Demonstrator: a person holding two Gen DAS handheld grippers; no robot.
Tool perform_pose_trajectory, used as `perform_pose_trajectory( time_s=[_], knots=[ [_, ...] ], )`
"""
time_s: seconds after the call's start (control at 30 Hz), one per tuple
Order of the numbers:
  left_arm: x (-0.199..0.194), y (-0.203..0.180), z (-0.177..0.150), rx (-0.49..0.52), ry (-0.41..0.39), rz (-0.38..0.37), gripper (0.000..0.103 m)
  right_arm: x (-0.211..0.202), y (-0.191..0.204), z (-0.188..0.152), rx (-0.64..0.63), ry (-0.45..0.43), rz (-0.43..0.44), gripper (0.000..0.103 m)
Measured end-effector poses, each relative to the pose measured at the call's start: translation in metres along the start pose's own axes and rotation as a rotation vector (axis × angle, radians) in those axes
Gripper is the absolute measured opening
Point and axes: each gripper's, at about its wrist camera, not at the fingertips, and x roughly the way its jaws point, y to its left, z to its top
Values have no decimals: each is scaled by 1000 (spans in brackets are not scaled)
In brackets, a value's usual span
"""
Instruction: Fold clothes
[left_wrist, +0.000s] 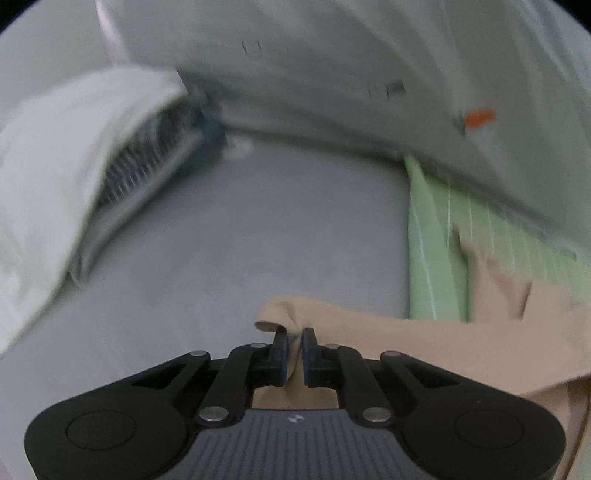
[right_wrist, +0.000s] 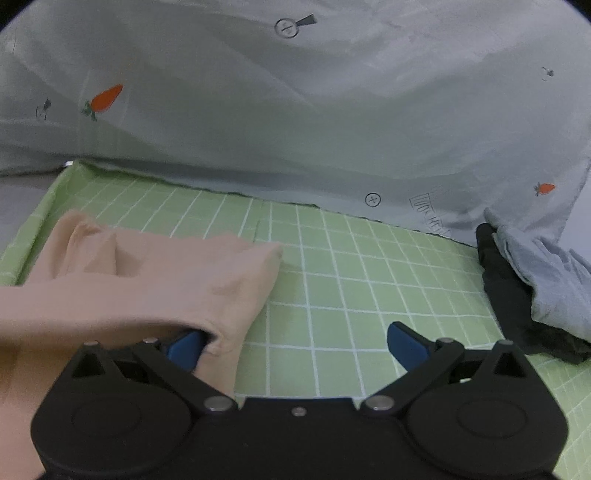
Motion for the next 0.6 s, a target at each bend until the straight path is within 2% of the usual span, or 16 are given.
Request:
perform_pose_trajectory(
  time_s=[0.2,0.3,0.5,0.6],
  knots=[
    [-5,12,13,-37,-49,58,9,-13,14,1,-29,-46,39,103],
    [-8,17,19,-55,-74,87,9,-9,21,-1,-34,10,123,103],
    [10,27,10,-89,-9,100,9,-7,17,-10,30,128,326,103],
    [17,30,5,-99,18,100,9,-10,5,-3,102,97,374,103]
  ],
)
